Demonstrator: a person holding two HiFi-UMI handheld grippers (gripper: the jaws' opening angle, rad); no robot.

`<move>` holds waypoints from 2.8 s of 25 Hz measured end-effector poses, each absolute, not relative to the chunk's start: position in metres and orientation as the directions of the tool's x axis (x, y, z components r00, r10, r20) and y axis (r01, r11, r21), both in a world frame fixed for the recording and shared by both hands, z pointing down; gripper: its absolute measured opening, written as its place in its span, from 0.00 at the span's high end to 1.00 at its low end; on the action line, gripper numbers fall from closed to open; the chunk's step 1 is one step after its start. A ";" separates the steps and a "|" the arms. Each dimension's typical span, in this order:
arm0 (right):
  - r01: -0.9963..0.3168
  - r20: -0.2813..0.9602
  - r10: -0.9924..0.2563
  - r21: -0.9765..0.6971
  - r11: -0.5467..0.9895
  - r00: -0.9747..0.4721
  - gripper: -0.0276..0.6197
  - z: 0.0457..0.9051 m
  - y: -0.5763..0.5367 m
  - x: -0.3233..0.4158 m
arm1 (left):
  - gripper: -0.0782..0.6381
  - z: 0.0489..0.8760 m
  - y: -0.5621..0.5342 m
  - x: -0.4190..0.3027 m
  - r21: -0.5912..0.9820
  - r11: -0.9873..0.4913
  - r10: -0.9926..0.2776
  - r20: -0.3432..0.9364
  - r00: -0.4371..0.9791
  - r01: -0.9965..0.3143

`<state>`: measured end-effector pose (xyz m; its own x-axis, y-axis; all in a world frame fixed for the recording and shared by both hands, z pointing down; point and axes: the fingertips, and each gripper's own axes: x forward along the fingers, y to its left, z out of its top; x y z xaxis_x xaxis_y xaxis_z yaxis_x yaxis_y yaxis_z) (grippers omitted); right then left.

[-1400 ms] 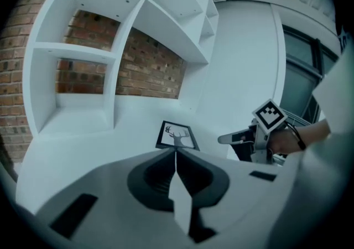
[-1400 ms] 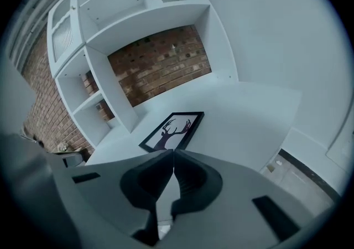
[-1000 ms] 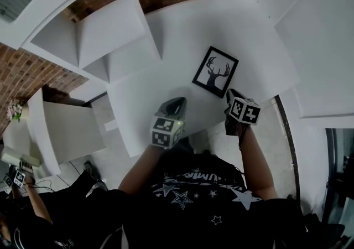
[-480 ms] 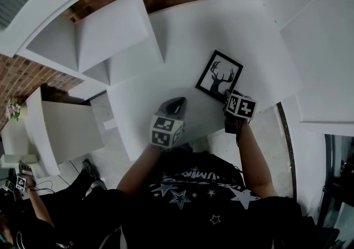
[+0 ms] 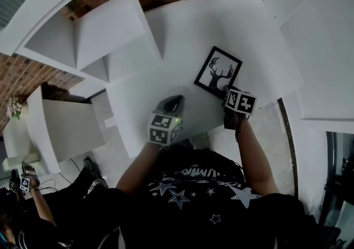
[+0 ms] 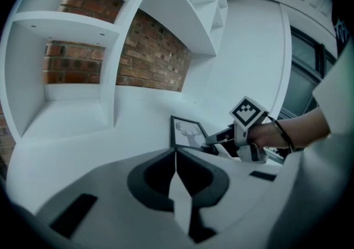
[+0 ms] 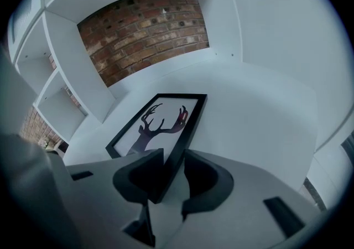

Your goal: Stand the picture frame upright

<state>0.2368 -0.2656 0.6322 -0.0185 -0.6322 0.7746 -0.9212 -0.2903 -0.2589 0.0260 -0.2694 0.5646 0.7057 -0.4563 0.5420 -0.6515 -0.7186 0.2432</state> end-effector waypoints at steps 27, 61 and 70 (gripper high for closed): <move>-0.941 0.757 -0.562 -0.304 0.149 -0.333 0.78 0.632 -0.226 0.223 | 0.86 0.567 -0.199 0.007 0.221 -0.609 -0.548 0.576 0.606 -0.762; -0.894 0.769 -0.464 -0.329 0.304 -0.440 0.82 0.632 -0.154 0.194 | 0.86 0.588 -0.121 0.015 0.302 -0.542 -0.493 0.642 0.587 -0.784; -0.908 0.761 -0.496 -0.339 0.248 -0.419 0.82 0.630 -0.138 0.193 | 0.86 0.609 -0.097 0.025 0.408 -0.497 -0.359 0.707 0.609 -0.766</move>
